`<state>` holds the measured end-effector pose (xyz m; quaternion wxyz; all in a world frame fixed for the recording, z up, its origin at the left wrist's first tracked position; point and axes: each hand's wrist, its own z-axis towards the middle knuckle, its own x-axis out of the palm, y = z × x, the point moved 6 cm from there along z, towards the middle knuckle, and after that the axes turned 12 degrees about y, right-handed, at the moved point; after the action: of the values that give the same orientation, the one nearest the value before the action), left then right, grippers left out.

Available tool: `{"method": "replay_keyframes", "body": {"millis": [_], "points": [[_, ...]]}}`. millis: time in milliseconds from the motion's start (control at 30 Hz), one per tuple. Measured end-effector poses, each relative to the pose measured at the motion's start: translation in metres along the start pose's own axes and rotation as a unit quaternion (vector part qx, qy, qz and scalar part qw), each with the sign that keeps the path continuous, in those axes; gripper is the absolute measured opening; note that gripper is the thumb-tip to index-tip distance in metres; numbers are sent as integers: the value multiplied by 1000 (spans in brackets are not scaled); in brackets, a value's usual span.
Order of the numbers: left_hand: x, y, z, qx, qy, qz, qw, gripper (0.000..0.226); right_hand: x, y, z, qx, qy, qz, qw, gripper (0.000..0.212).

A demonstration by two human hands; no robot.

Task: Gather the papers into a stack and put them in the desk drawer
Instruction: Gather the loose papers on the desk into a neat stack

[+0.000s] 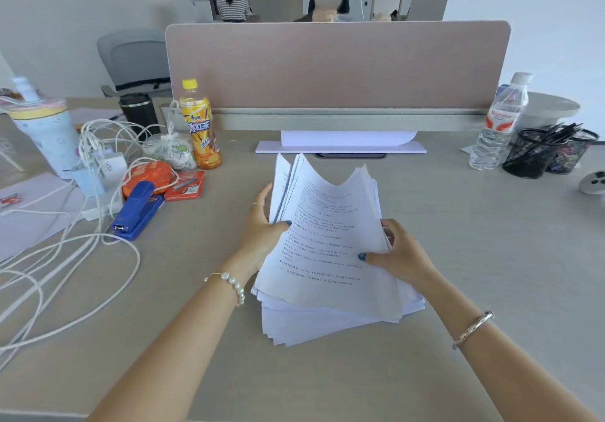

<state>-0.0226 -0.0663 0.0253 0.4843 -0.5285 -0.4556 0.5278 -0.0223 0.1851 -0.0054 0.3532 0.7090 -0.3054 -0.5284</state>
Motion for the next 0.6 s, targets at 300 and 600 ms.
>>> {"method": "replay_keyframes", "body": {"millis": [300,600], "points": [[8,7,-9,-40,36,-43,998,29,-1,3,-6,-41,-7,38,998,68],[8,-23,-13,71,13,-108,992,36,-20,-2,-9,-49,-37,239,969,75]]}}
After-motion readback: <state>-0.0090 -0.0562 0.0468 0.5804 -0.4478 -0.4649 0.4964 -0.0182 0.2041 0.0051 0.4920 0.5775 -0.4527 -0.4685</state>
